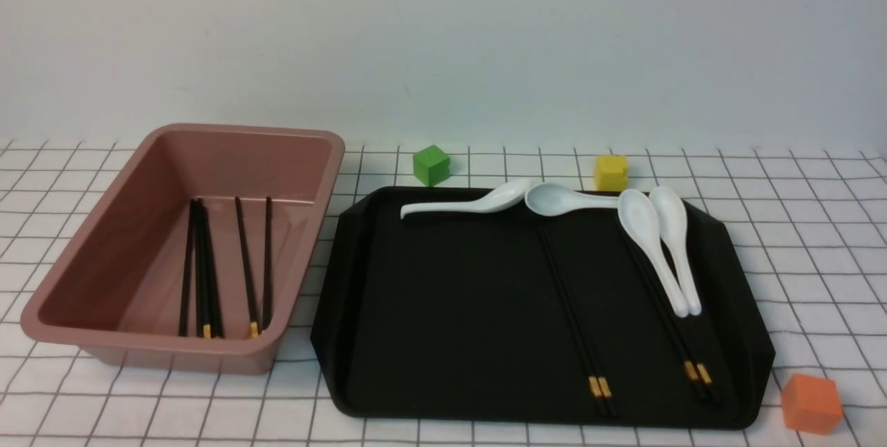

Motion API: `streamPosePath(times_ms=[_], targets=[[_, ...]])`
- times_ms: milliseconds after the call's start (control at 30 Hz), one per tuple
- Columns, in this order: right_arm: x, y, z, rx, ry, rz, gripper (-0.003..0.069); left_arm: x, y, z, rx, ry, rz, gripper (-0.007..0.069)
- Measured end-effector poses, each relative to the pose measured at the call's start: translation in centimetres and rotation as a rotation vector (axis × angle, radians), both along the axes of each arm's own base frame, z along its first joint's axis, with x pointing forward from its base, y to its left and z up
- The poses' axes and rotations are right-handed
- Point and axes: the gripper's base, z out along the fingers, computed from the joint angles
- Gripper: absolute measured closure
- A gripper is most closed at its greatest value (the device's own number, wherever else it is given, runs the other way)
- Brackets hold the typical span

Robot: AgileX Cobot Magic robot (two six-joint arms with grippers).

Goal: On white black tablecloth take chopsticks from black tray and put them in box.

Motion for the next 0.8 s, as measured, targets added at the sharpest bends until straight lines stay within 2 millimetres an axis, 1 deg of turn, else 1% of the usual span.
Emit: streamPosePath(times_ms=[67, 133, 300, 800], targets=[[0.0, 0.0, 0.0, 0.001, 0.0, 0.0, 0.0419, 0.13, 0.06, -1.07, -0.006, 0.02, 0.023, 0.0636], [0.0, 0.0, 0.0, 0.001, 0.0, 0.0, 0.0419, 0.2, 0.05, -1.62, -0.013, 0.028, 0.028, 0.0635], [0.0, 0.01, 0.0, 0.002, 0.0, 0.0, 0.0419, 0.35, 0.03, -1.32, -0.023, -0.017, 0.03, 0.0634], [0.0, 0.01, 0.0, 0.002, 0.0, 0.0, 0.0419, 0.35, 0.03, -1.39, -0.024, -0.014, 0.03, 0.0615]])
